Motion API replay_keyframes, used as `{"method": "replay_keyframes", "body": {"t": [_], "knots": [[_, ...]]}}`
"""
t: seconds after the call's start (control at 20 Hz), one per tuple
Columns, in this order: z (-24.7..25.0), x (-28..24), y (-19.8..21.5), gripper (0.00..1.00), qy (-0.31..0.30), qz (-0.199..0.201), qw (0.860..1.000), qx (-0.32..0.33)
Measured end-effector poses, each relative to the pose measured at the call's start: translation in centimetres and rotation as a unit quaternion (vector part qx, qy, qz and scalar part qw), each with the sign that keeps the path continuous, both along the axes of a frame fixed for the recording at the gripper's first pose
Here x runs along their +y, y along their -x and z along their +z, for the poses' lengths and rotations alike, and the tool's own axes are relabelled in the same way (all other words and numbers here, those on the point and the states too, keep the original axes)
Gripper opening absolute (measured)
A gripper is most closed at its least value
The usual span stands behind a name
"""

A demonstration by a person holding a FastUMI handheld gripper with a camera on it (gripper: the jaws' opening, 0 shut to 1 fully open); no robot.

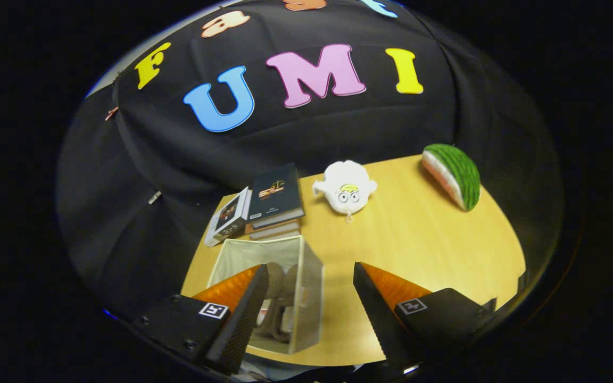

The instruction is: Open the storage box then place both shoes into the box .Put the left shoe in first, then the right shoe, with the right side of both shoes facing outward in a uniform manner.

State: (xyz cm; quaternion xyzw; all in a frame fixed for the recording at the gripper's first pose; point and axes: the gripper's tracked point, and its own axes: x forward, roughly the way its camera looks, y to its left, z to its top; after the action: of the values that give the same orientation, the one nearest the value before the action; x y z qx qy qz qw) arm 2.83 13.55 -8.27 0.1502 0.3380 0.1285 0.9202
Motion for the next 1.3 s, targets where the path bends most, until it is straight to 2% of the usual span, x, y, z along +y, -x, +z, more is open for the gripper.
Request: {"method": "replay_keyframes", "body": {"t": [0.2, 0.4, 0.75, 0.95, 1.1, 1.2, 1.3], "knots": [[2.5, -6.1, -1.4, 0.98, 0.01, -0.044, 0.997, -0.065], [3.9, -12.1, -3.1, 0.98, 0.04, -0.07, 0.99, -0.116], [9.4, -19.5, -4.6, 0.98, 0.071, -0.098, 0.963, -0.242], [9.6, -20.1, -3.7, 0.98, 0.075, -0.078, 0.956, -0.274], [10.5, -17.9, -2.2, 0.98, 0.014, -0.052, 0.956, -0.288], [9.8, -18.6, -2.2, 0.97, 0.052, -0.038, 0.944, -0.325], [8.6, -18.3, -1.3, 0.98, 0.068, -0.034, 0.941, -0.329]]}}
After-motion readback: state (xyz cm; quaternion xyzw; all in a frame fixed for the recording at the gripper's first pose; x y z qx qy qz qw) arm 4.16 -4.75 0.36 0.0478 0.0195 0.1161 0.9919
